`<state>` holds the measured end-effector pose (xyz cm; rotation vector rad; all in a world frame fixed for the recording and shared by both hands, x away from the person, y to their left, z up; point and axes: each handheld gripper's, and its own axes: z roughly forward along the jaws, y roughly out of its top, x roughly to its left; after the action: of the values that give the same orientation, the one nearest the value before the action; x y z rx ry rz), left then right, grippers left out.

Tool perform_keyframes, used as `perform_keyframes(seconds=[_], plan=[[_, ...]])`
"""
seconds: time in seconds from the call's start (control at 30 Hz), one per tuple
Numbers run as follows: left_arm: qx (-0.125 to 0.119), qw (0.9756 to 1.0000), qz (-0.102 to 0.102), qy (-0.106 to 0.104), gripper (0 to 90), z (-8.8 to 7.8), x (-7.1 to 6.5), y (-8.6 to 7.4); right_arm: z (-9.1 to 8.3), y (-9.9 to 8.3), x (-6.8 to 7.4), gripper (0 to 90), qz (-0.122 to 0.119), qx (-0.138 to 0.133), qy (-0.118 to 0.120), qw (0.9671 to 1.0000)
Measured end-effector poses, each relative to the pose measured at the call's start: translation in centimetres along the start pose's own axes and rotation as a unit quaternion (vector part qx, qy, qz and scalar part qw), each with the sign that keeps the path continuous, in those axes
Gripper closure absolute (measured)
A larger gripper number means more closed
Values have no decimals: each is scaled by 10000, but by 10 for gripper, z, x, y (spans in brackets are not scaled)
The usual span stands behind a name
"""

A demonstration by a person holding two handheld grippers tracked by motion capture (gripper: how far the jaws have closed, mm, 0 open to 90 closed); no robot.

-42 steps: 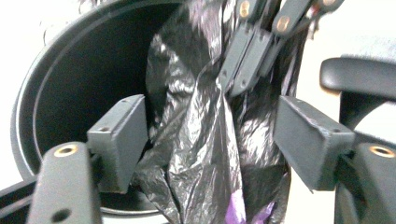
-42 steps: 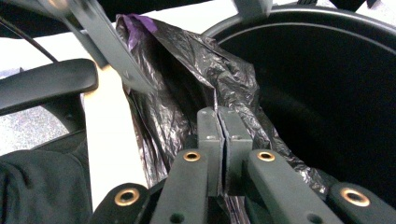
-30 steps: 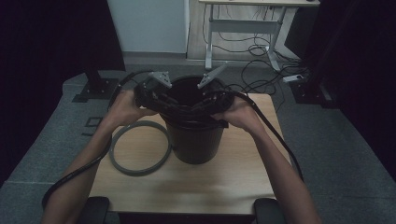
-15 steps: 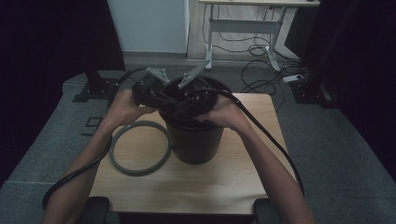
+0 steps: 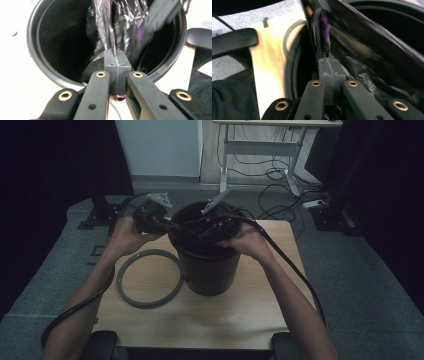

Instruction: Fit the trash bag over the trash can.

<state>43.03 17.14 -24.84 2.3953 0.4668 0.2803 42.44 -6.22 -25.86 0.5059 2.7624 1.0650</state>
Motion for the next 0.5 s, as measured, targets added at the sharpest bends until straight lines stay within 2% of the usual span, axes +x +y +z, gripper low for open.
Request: perform_keyframes(seconds=[0.03,0.1,0.17,0.27,0.3,0.33,0.4,0.5], plan=[[39,9999,-14,91,892,-1,2,-3,-3,-4,-3,891,43,8,-56,10000],[79,9999,-20,124,892,-2,4,-5,-7,-9,-7,891,89,30,-131,9999],[140,9995,-100,258,892,-4,9,-11,-18,-24,-17,891,266,41,-315,9991],[151,9993,-195,285,891,-5,14,-17,-29,-39,-27,891,452,58,-490,9978],[161,9991,-235,309,891,-6,17,-19,-29,-39,-27,891,452,58,-490,9978],[170,9989,-282,328,891,-7,19,-21,-34,-47,-32,891,551,97,-600,9966],[144,9988,-377,277,891,-8,24,-26,-39,-53,-35,890,635,77,-625,9960],[155,9988,-371,267,889,-8,24,-26,-43,-52,-36,855,629,-59,-596,9962]])
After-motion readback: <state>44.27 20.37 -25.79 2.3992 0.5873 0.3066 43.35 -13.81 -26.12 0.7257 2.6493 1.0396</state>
